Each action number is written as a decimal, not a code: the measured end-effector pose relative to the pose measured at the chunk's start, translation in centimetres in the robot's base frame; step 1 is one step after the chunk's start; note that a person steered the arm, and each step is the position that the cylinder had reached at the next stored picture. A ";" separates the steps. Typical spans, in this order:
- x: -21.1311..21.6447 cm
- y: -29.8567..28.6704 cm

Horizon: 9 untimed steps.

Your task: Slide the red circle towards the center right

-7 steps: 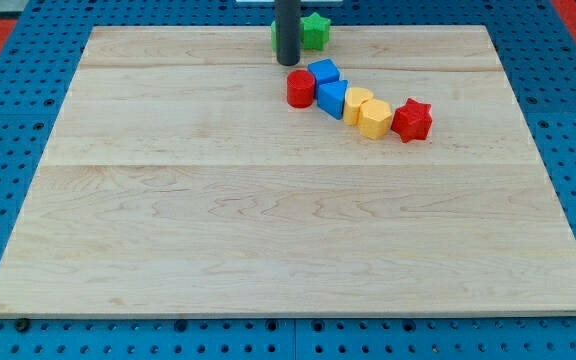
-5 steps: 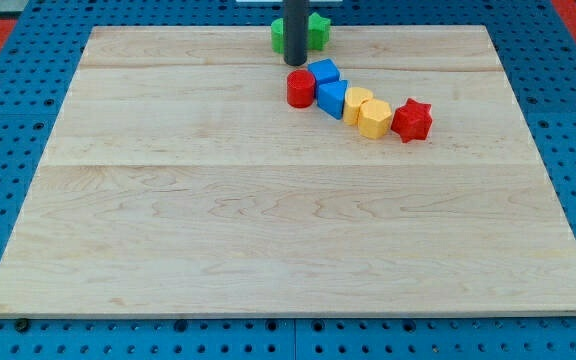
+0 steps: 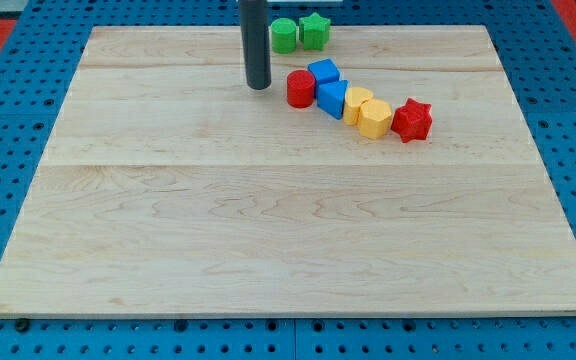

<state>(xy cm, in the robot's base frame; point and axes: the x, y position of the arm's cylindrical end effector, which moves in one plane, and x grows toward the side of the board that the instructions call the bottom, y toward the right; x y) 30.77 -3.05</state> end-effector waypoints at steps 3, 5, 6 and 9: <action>0.3 6.1; 3.6 1.9; 4.7 1.9; 2.7 4.3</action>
<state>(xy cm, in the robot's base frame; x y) 33.45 1.22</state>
